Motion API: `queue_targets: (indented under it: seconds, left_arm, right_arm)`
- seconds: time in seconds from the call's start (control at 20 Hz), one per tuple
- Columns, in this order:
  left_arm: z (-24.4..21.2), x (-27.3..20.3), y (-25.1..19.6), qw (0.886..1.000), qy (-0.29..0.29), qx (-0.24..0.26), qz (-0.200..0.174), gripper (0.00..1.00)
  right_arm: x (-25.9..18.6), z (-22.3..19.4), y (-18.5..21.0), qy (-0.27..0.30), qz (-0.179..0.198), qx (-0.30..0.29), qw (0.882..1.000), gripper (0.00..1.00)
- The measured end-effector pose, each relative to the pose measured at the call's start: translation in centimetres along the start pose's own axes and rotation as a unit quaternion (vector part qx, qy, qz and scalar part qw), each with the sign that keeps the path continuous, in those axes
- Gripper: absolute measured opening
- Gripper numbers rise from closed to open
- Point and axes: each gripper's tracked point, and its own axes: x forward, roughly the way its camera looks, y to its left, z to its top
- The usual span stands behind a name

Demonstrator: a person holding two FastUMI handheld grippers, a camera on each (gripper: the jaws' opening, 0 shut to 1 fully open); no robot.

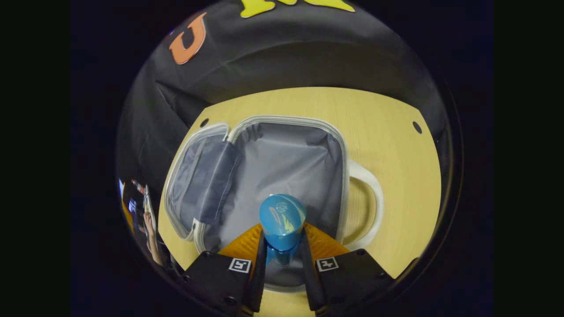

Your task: First open the suitcase, pack the skin care products into it, and then close the suitcase.

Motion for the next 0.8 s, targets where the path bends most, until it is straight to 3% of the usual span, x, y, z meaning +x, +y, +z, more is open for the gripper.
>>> queue_targets:
  seconds: [0.15, 0.35, 0.4, 0.8]
  left_arm:
    - [-0.7, 0.8, 0.7, 1.0, 0.008, -0.022, -0.005, 0.87]
    - [-1.6, 0.5, 3.1, 0.999, 0.015, -0.036, 0.019, 0.87]
    - [-2.1, -0.1, 3.6, 0.999, 0.019, -0.04, 0.024, 0.87]
    - [-5.8, -1.2, 10.8, 0.989, 0.054, -0.106, 0.087, 0.89]
  right_arm:
    - [1.7, -0.7, -1.1, 0.042, -0.041, 0.039, 0.998, 0.37]
    - [3.2, -0.9, -1.5, 0.052, -0.061, 0.048, 0.996, 0.37]
    - [3.2, -0.9, -1.5, 0.052, -0.064, 0.044, 0.996, 0.34]
    - [2.8, -0.9, -1.2, 0.048, -0.061, 0.056, 0.995, 0.41]
